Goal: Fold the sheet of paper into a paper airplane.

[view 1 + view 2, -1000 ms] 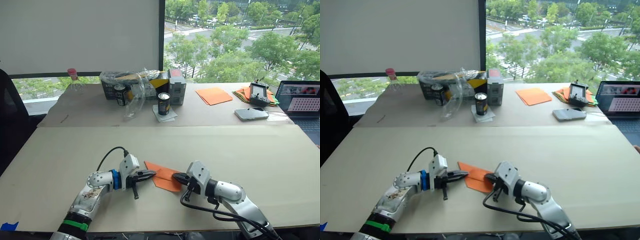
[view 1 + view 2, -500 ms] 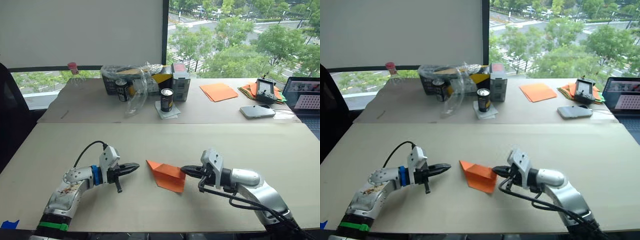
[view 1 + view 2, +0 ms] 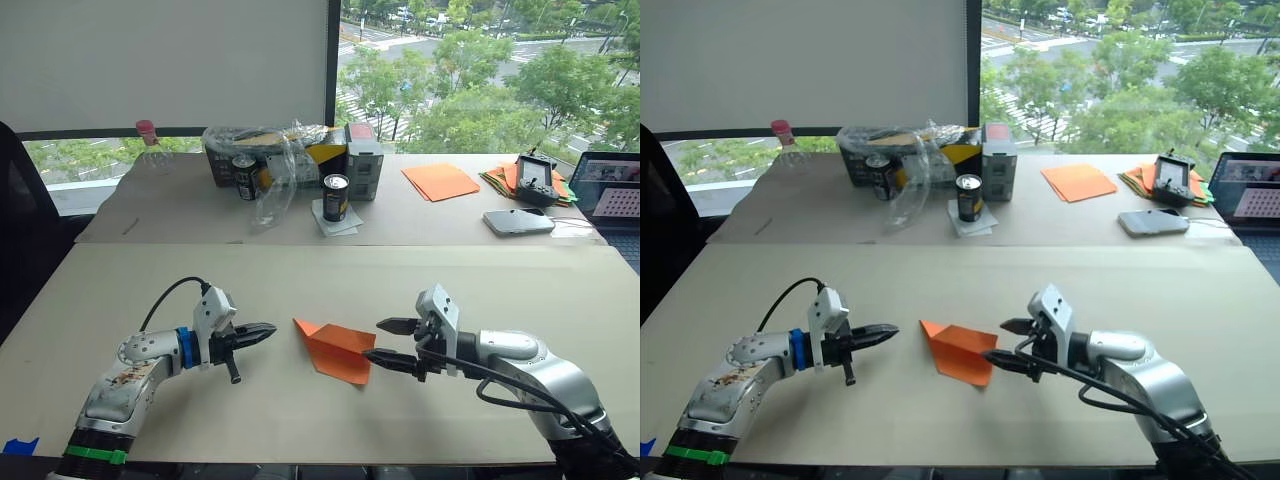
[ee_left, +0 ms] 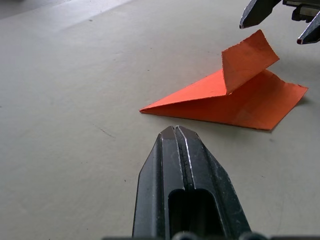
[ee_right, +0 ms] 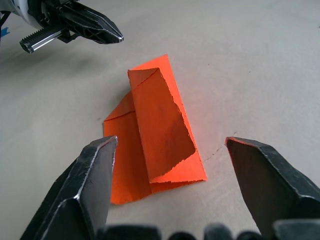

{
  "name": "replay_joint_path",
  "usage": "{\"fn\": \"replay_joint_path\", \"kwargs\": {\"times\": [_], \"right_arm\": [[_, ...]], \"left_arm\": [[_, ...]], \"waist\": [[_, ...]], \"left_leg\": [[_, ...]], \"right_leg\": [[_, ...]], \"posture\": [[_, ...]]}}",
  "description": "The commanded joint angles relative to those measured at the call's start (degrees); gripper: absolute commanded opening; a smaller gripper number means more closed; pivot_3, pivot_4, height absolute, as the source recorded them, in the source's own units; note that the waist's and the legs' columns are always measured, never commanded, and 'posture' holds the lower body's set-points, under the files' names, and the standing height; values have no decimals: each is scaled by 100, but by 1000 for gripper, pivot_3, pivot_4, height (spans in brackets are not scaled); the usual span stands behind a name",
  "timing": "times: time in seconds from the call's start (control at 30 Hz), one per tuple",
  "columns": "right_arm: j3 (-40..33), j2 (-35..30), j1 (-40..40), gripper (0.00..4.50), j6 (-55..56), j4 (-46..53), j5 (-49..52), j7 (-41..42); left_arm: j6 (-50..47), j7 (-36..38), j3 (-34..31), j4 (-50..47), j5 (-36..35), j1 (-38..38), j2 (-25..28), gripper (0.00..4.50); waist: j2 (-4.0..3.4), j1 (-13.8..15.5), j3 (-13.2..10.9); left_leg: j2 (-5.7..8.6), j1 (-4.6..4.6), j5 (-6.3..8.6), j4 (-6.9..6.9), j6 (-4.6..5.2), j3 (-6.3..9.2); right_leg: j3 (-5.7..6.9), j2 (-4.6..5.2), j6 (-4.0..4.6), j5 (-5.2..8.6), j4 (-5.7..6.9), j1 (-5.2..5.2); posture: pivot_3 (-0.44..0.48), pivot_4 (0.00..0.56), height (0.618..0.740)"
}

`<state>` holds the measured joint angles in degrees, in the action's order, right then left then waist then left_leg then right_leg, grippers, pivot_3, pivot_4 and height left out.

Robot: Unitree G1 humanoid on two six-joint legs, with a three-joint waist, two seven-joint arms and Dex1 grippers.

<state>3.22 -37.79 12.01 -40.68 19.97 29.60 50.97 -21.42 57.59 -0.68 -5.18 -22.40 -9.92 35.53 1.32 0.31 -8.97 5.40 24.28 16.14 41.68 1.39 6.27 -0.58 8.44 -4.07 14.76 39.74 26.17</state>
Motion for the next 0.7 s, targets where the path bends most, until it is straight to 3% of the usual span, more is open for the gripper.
{"fn": "replay_joint_path", "kwargs": {"times": [0.03,0.27,0.37,0.63,0.7], "right_arm": [[-165,-20,26,4037,-57,25,189,66],[-83,513,-39,4037,-150,-371,372,-81],[-66,717,26,3239,-274,-442,489,-135],[148,786,59,434,-365,-426,486,-2],[162,754,83,18,-294,-382,460,28]], "left_arm": [[15,-32,-43,-106,-3,-20,60,0],[28,-119,86,1,120,-109,17,0],[-1,-131,120,12,105,-157,-26,0],[-142,-43,155,-5,-4,-222,-44,0],[-208,67,87,-77,-159,-207,-36,0]], "waist": [[1,-2,0],[1,-2,-1],[1,-3,-1],[1,-13,-1],[1,-19,-1]], "left_leg": [[0,0,0,0,0,0],[-1,-2,-1,0,-2,-1],[-1,-2,-3,2,-4,-2],[0,-4,-4,6,-6,-2],[0,-4,-5,7,-7,-2]], "right_leg": [[0,-1,0,0,0,0],[-1,-1,1,-1,3,0],[-2,-1,3,-2,10,2],[-2,-2,3,-2,18,2],[-2,-1,3,-2,21,2]], "posture": [[0,150,670],[0,150,670],[0,150,670],[0,150,670],[0,150,670]]}}
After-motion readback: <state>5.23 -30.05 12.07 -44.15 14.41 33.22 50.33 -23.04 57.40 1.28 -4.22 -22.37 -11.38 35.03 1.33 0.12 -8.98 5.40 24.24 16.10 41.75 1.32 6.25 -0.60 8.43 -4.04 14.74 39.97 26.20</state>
